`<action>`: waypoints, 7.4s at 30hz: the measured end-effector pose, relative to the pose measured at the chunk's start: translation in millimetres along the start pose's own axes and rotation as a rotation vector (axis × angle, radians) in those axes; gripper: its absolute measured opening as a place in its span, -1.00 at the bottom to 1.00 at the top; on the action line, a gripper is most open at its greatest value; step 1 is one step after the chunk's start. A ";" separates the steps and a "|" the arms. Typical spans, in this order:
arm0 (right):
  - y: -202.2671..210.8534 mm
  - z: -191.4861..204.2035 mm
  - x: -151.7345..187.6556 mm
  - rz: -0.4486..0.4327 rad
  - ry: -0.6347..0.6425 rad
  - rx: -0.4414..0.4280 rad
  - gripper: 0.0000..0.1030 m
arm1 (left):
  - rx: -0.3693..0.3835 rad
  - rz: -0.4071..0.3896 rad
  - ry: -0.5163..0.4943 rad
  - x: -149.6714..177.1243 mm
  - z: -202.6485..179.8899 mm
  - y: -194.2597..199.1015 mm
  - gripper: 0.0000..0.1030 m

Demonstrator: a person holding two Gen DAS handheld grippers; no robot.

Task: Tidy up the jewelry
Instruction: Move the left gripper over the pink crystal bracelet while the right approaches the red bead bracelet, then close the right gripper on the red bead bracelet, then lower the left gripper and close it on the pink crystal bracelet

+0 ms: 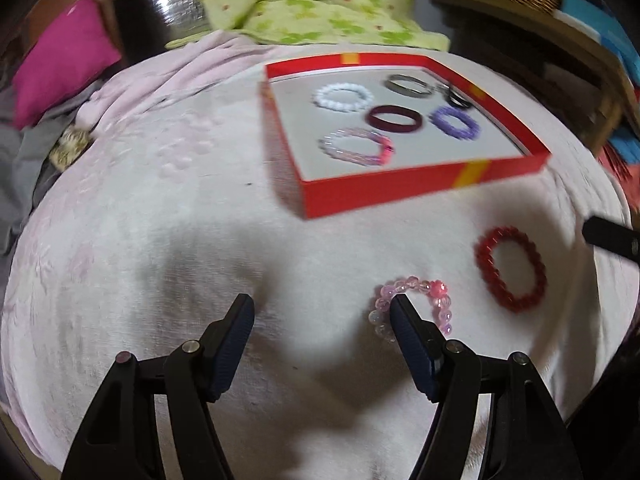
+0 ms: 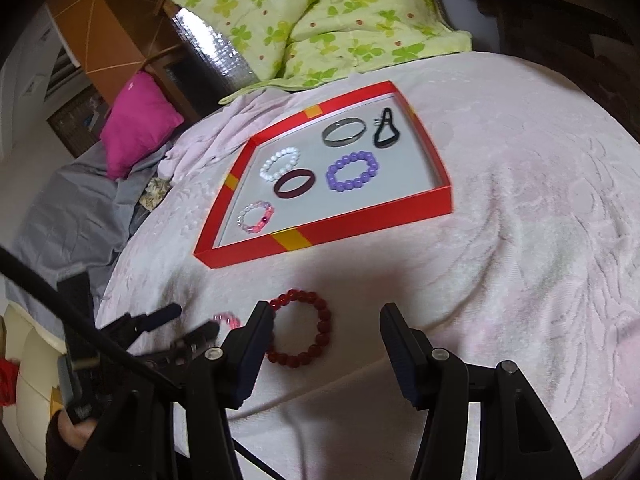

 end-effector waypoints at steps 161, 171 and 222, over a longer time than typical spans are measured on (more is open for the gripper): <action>-34.5 -13.0 16.0 0.114 0.151 0.170 -0.40 | 0.142 0.031 -0.018 12.7 -28.0 6.3 0.48; -36.3 -13.4 15.9 0.115 0.146 0.177 -0.39 | 0.103 0.026 -0.040 14.0 -27.0 5.8 0.48; -31.3 -16.2 20.1 0.123 0.141 0.130 -0.34 | 0.109 0.002 -0.063 15.3 -30.0 9.6 0.73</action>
Point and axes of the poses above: each gripper's, at about its wrist camera, not at the fingertips, and y roughly against the way its jaws point, z to its left, x to its underside, the point moved 8 cm from there along -y, roughly the way its jaws point, and after that the axes turned 2 degrees about y, right-handed, at the moved point
